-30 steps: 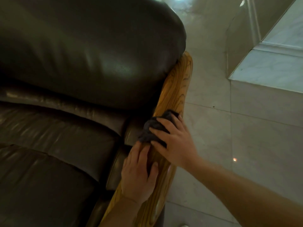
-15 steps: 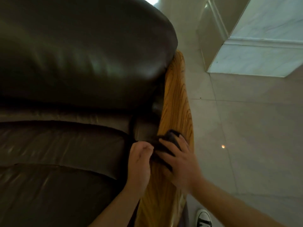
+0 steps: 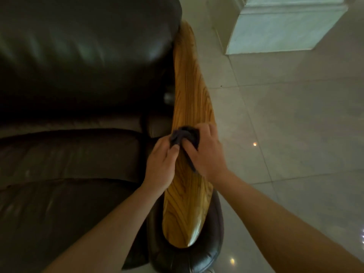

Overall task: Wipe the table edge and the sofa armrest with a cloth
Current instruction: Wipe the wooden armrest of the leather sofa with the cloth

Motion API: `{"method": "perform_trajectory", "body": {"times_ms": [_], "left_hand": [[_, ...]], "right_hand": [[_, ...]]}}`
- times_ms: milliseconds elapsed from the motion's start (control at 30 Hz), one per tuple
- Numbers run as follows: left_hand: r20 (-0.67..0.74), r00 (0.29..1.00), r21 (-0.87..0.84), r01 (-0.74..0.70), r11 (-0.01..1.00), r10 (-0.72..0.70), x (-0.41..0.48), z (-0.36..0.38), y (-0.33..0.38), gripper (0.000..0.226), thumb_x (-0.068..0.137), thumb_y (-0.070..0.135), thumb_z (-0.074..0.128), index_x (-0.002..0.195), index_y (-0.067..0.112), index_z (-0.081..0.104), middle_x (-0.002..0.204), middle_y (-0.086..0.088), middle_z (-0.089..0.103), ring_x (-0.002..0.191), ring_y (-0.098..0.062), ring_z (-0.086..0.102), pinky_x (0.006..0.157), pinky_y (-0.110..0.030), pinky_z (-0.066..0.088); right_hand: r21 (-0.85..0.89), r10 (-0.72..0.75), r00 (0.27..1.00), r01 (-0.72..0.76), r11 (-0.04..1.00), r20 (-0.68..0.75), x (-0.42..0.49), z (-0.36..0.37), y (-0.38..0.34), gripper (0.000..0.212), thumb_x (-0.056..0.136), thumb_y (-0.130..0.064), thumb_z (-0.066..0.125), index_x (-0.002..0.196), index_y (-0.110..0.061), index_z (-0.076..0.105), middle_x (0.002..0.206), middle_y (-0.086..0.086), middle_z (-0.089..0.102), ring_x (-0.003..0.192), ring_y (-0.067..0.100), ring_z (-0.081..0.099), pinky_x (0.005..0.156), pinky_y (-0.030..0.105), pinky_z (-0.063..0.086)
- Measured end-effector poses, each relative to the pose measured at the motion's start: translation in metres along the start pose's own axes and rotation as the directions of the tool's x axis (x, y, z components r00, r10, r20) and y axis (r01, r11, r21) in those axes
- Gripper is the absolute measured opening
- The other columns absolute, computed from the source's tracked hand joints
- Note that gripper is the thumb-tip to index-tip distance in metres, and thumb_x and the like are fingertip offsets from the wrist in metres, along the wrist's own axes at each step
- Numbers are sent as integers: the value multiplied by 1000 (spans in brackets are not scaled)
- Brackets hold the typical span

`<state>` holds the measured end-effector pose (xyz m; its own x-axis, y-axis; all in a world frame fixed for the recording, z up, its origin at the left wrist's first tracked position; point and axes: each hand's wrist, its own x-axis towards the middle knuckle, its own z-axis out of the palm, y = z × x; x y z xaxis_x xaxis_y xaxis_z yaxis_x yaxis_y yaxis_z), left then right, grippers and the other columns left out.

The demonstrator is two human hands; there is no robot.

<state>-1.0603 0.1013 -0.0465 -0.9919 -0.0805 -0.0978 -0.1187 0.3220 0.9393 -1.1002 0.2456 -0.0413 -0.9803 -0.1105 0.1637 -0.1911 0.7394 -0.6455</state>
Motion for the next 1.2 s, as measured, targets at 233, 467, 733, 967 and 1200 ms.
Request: {"method": "perform_trajectory", "body": {"times_ms": [233,467,733,967,1200], "left_hand": [[221,973,384,-150,911,67,-20,3,-13,52,98,47,31,142,26,48,163,2,22,149,-9,15,111,-25,22],[416,908,666,-341,663,49,-45,0,-24,65,95,58,16,151,28,30,167,1,-5,151,-15,-13,122,-44,10],[660,737,665,-663,342,145,-53,-13,-49,66,95,55,39,153,39,11,165,-10,-13,149,-31,-20,118,-48,-4],[716,690,594,-681,428,105,-47,-21,-50,63,97,57,36,153,46,10,163,-6,-24,146,-26,-29,119,-48,-4],[716,682,576,-698,425,148,-45,-18,-62,64,95,55,38,152,46,10,163,-6,-25,146,-28,-30,118,-50,-2]], "right_hand": [[-279,-329,926,371,886,186,-128,32,44,47,100,-40,49,145,-27,44,160,-1,28,151,37,7,117,59,18],[-254,-463,832,539,803,305,-190,23,55,30,98,-36,57,124,-22,66,147,0,51,147,37,23,112,57,30],[-18,314,946,-317,948,-78,-235,52,9,41,95,-25,57,136,-17,54,152,5,41,135,31,42,107,43,42],[163,646,740,-625,763,-185,-276,85,-30,43,95,-23,57,137,-17,47,145,1,44,126,19,48,93,26,39],[278,778,551,-730,625,-301,-272,116,-67,46,97,-22,56,141,-16,45,153,1,34,138,16,32,100,24,30]]}}
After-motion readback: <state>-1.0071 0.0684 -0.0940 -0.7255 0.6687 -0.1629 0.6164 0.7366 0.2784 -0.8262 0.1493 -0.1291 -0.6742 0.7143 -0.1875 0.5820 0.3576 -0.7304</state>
